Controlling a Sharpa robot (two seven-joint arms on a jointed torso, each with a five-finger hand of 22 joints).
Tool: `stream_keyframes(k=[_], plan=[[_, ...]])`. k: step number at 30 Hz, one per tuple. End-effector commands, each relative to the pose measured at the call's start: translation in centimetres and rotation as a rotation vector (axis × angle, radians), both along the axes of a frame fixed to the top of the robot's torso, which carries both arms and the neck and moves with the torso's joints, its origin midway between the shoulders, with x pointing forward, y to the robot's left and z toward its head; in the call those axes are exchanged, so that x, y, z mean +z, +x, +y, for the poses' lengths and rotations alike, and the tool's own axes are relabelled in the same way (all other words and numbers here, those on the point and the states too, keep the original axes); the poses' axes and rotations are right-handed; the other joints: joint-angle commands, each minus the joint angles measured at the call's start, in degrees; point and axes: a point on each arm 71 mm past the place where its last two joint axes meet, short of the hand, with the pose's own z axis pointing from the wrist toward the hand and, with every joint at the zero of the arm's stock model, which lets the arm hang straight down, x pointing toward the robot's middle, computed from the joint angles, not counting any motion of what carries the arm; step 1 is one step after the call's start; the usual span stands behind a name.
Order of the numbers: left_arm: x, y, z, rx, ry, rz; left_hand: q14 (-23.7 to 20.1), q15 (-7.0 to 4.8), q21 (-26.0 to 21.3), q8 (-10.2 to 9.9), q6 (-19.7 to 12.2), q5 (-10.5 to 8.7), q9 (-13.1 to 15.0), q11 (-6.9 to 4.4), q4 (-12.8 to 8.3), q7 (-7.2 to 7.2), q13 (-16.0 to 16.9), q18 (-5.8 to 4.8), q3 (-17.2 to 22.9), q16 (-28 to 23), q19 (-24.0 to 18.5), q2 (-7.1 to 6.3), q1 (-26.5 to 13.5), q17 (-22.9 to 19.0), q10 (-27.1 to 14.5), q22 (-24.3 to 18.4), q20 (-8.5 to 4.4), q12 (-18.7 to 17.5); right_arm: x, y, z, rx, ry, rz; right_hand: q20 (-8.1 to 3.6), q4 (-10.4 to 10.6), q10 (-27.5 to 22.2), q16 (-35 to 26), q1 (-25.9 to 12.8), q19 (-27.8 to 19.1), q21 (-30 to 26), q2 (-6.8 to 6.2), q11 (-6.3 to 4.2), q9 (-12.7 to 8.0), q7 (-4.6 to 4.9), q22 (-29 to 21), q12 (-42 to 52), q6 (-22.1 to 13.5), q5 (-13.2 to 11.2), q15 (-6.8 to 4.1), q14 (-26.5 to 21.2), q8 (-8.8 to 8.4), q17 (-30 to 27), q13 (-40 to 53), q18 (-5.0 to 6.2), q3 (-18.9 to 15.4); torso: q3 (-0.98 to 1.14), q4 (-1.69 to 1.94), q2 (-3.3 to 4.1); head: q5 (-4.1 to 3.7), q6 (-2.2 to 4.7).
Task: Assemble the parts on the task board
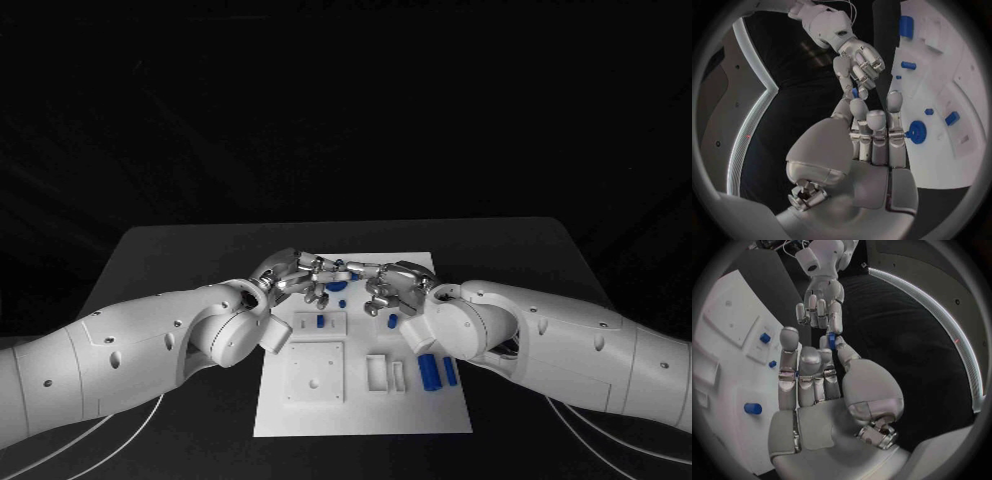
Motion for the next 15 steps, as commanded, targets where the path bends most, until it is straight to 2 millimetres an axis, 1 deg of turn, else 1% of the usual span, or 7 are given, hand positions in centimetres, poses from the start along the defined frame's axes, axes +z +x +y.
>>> stream_keyframes(k=[1, 5, 8, 10, 13, 15], plan=[[-0.03, -0.01, -0.1, 0.008, 0.016, -0.001, -0.1, -0.52, -0.5, 0.0, 1.1, -0.11, 0.1, -0.37, -0.2, -0.32, -0.1, -0.22, 0.6, -0.2, 0.0, 0.45, 0.7, 0.0, 0.1, 1.0, -0.62, -0.1, 0.18, 0.05, 0.03, 0.004, 0.0, -0.025, -0.24, -0.7, 0.3, 0.2, 0.6, 0.1, 0.0, 0.12, -0.05, 0.1, 0.09, 2.1, 0.2, 0.4, -0.3, -0.1, 0.3, 0.2, 0.0, 0.1, -0.9, 1.1, 0.0, 0.0, 0.0, 0.0, 0.05], [-0.07, 0.01, -0.06, 0.012, 0.034, -0.005, 0.0, -0.7, -0.6, 0.0, 2.1, 0.29, 0.1, -0.6, -0.8, -0.69, -0.2, -0.42, 1.1, -0.2, 0.1, 0.85, 1.4, 0.1, 0.2, 1.0, -0.82, -0.2, 0.2, 0.02, 0.07, 0.009, -0.001, -0.027, -0.24, -0.7, 0.3, 0.2, 0.6, 0.0, 0.1, 0.09, -0.05, 0.1, 0.09, 2.1, 0.2, 0.3, -0.3, -0.1, 0.3, 0.19, 0.0, 0.1, -0.91, 1.1, -0.01, -0.02, 0.0, -0.06, 0.03], [-0.1, 0.0, -0.09, 0.009, 0.054, -0.012, 0.1, -0.85, -0.7, 0.0, 3.1, 1.7, 0.2, -0.78, -1.4, -1.02, -0.3, -0.54, 1.4, -0.1, 0.2, 0.92, 1.9, 0.3, 0.3, 1.0, -0.97, -0.3, 0.22, 0.0, 0.11, 0.014, -0.002, -0.03, -0.24, -0.7, 0.3, 0.2, 0.6, 0.0, 0.1, 0.07, -0.05, 0.1, 0.09, 2.1, 0.2, 0.3, -0.3, -0.1, 0.3, 0.19, 0.0, 0.1, -0.91, 1.1, -0.01, -0.02, 0.0, -0.06, 0.04], [-0.12, -0.01, -0.12, 0.007, 0.067, -0.017, 0.1, -0.93, -0.7, -0.1, 3.4, 2.14, 0.2, -0.91, -1.8, -1.15, -0.3, -0.62, 1.7, -0.2, 0.2, 1.01, 2.1, 0.3, 0.3, 1.1, -1.05, -0.4, 0.23, -0.01, 0.14, 0.016, -0.001, -0.032, -0.24, -0.7, 0.3, 0.2, 0.5, 0.0, 0.0, -0.04, -0.05, 0.1, 0.07, 2.1, 0.2, 0.4, -0.4, -0.11, 0.3, 0.2, 0.0, 0.2, -0.91, 1.1, -0.01, -0.02, 0.0, -0.06, 0.04], [-0.14, -0.07, -0.19, 0.0, 0.09, -0.026, 0.2, -1.03, -0.7, 0.0, 4.1, 2.5, 0.3, -1.04, -2.5, -1.38, -0.3, -0.72, 2.2, 0.0, 0.3, 1.13, 2.7, 0.6, 0.4, 1.1, -1.17, -0.4, 0.26, -0.06, 0.2, 0.024, 0.001, -0.034, -0.25, -0.5, 0.2, 0.0, 0.3, 0.0, -0.2, -0.24, -0.06, 0.2, 0.01, 2.0, 0.0, 0.3, -0.4, -0.12, 0.2, 0.19, -0.1, 0.1, -0.92, 0.7, 0.01, 0.0, 0.04, -0.05, 0.04], [-0.15, -0.09, -0.22, -0.004, 0.1, -0.03, 0.3, -1.05, -0.6, 0.0, 4.4, 2.41, 0.3, -1.03, -2.9, -1.42, -0.4, -0.79, 2.6, 0.0, 0.3, 1.18, 2.9, 0.7, 0.6, 1.1, -1.21, -0.5, 0.27, -0.08, 0.23, 0.028, 0.002, -0.034, -0.27, -0.3, 0.1, -0.2, 0.1, -0.1, -0.5, -0.39, -0.06, 0.1, -0.03, 2.0, -0.2, 0.2, -0.4, -0.15, 0.2, 0.18, -0.2, 0.0, -0.92, 0.2, 0.01, 0.02, 0.06, -0.07, 0.05]])
